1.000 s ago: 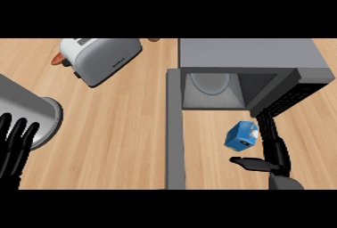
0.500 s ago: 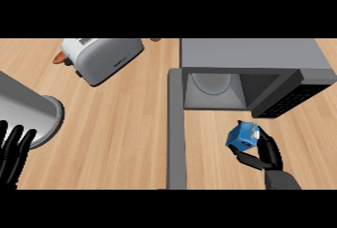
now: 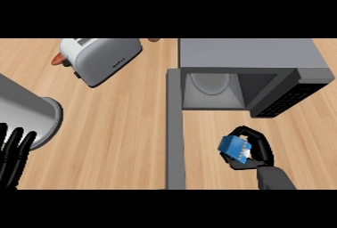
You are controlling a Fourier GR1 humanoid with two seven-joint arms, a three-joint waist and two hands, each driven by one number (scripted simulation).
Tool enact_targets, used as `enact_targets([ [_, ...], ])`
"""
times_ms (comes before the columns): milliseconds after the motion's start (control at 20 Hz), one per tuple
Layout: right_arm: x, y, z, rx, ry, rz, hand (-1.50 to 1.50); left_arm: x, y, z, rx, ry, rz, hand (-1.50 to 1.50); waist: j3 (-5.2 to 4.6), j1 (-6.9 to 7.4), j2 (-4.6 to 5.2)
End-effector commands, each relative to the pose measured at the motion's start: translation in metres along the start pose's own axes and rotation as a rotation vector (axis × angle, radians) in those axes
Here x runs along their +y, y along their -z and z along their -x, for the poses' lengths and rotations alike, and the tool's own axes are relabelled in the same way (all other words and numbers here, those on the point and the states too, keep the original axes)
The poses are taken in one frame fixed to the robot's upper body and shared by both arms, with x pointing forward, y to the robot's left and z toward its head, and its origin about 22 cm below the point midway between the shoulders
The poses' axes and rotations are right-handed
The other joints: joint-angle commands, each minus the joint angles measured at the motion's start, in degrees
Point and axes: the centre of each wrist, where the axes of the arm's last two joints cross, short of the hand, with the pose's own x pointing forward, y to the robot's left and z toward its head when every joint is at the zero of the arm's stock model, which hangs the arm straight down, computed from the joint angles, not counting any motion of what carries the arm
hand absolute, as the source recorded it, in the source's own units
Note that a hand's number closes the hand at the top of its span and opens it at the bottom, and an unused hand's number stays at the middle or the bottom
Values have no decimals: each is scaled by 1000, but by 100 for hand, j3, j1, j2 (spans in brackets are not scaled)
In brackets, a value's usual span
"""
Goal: Pick up the milk, place it into the microwave and close the microwave
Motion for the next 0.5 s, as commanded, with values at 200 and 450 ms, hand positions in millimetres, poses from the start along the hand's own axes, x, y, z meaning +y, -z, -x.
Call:
enact_targets([
  [200,10,-35,-5,-113,59,13,150,25,-22,-7,23,-1,-20,-150,-7,-27,-20],
  [450,18,-62,-24,-99,47,87,150,14,2,8,9,-8,-35,-150,-6,-82,-8],
])
